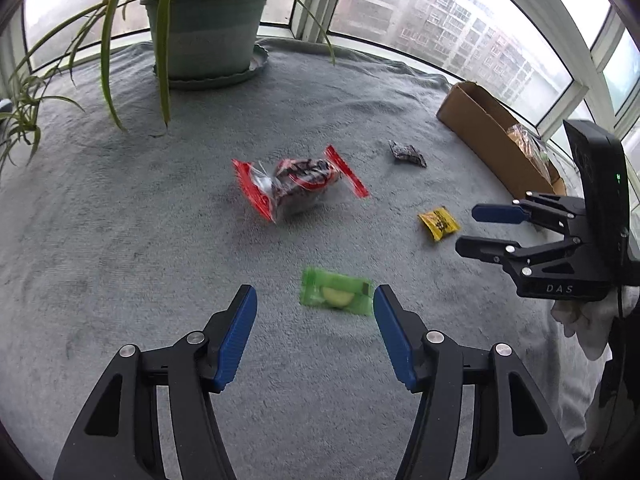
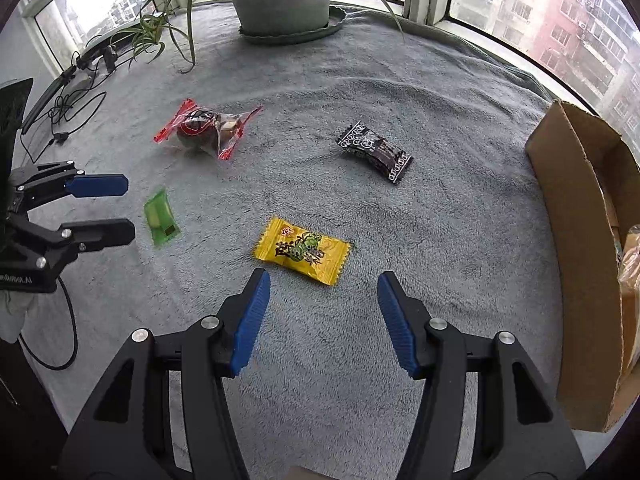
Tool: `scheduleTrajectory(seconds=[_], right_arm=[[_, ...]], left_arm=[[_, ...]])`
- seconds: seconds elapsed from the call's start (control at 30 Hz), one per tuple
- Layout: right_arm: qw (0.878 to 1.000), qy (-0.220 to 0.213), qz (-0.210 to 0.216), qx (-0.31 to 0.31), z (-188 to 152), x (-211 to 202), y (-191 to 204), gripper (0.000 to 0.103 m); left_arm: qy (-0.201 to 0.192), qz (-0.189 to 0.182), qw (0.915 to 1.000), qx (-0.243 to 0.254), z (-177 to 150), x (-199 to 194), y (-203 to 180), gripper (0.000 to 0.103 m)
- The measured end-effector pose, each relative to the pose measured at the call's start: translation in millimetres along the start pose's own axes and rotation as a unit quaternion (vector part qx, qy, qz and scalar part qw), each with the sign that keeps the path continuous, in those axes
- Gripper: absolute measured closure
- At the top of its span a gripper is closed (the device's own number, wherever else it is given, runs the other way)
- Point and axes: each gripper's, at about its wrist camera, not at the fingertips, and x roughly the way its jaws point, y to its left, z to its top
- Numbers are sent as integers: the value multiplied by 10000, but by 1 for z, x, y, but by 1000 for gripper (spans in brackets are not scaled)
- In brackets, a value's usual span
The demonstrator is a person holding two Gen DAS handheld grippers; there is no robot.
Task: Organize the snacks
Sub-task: 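Move both open grippers back toward the remaining snacks on the towel, then grasp the yellow candy with the right gripper while the left grasps the green candy, then carry the yellow candy and green candy over the cardboard box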
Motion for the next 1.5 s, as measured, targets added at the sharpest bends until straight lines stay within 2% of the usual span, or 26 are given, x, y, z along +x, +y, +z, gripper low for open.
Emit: scheduleTrajectory(seconds=[0.3, 0.57, 0.67, 0.73, 0.87, 1.03, 1.13, 1.27, 1.5], right_arm=[[9997, 55, 76, -208, 12, 15, 5, 45], [9992, 16, 65, -385, 18, 18, 10, 45], [9990, 1, 23, -455, 17, 18, 13, 45], [9989, -2, -7, -476, 17, 18, 14, 49], [9987, 1, -9, -513, 16, 16, 17, 69], [9984, -15, -6, -559, 13, 15, 19, 72], [9988, -37, 73, -489, 13, 13, 17, 75], [9991, -131, 130, -374, 15, 8, 14, 84], [9993, -160, 226, -231, 17, 7, 10, 87]], left_arm=[[44, 194, 9989, 424, -1, 16, -18, 43], [-175, 488, 9954, 812, -2, 25, -25, 43], [-264, 631, 9928, 979, -6, 26, -27, 49], [-314, 650, 9924, 1001, -7, 25, -26, 51], [-391, 706, 9914, 1032, -8, 24, -28, 62], [-490, 781, 9882, 1222, -13, 24, -37, 76], [-483, 682, 9905, 1094, -11, 24, -34, 76], [-464, 355, 9958, 700, -9, 19, -21, 77], [-420, 15, 9991, 98, -5, 15, -2, 78]])
